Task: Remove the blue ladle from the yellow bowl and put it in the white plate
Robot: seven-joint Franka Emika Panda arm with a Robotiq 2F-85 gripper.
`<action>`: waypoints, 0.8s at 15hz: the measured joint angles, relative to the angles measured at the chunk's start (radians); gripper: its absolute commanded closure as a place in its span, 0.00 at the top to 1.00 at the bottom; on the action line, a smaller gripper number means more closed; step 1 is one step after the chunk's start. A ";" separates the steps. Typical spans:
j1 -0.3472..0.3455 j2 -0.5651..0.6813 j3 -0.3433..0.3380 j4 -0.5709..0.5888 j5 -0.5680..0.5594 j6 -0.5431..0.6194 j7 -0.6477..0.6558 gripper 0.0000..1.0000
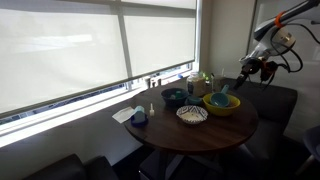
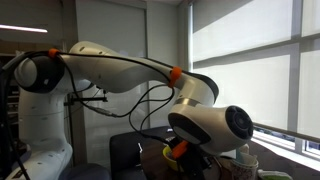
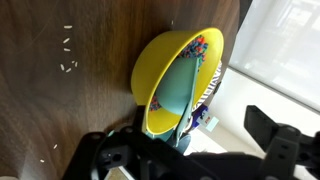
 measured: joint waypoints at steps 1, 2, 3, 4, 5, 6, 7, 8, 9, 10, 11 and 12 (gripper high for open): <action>-0.010 0.021 0.012 0.011 0.010 -0.015 -0.026 1.00; -0.020 0.041 0.022 0.025 0.024 -0.031 -0.048 1.00; -0.030 0.063 0.032 0.041 0.044 -0.057 -0.071 1.00; -0.042 0.085 0.041 0.059 0.066 -0.089 -0.089 1.00; -0.055 0.107 0.049 0.080 0.091 -0.120 -0.104 1.00; -0.067 0.128 0.056 0.101 0.118 -0.148 -0.112 1.00; -0.080 0.146 0.062 0.122 0.143 -0.173 -0.112 1.00; -0.090 0.165 0.068 0.144 0.157 -0.192 -0.112 1.00; -0.099 0.182 0.073 0.163 0.166 -0.205 -0.110 1.00; -0.105 0.197 0.076 0.180 0.173 -0.215 -0.107 1.00; -0.110 0.211 0.081 0.195 0.178 -0.223 -0.105 1.00; -0.114 0.224 0.087 0.209 0.179 -0.231 -0.102 1.00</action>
